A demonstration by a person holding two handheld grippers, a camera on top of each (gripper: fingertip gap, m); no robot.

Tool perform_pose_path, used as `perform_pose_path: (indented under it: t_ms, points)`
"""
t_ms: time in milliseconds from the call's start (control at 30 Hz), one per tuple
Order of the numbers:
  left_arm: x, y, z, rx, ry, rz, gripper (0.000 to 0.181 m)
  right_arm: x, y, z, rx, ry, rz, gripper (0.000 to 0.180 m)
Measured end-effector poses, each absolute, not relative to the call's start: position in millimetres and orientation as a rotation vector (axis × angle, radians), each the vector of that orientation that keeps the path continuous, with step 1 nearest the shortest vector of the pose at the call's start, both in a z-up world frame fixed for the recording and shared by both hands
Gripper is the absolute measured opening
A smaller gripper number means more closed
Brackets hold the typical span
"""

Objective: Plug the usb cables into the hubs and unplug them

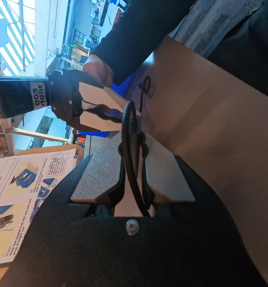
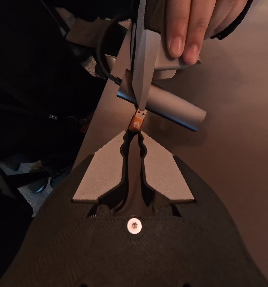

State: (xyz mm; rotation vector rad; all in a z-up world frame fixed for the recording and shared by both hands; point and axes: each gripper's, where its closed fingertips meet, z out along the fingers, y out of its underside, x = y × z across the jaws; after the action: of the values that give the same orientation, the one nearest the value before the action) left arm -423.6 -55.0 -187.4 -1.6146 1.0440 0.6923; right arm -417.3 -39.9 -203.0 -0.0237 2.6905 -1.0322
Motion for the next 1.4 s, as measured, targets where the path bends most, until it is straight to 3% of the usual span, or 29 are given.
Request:
perform_pose_path:
  t_ms: [1100,1400]
  points:
    - [-426,-55,-182,-1.61,1.006,0.706,0.015,-426,-43,-200,0.005,2.681,-1.1,0.01]
    - [-405,-59,-185,-1.589,1.037,0.526,0.015,-413,-43,-186,-0.072,2.555,-1.174,0.009]
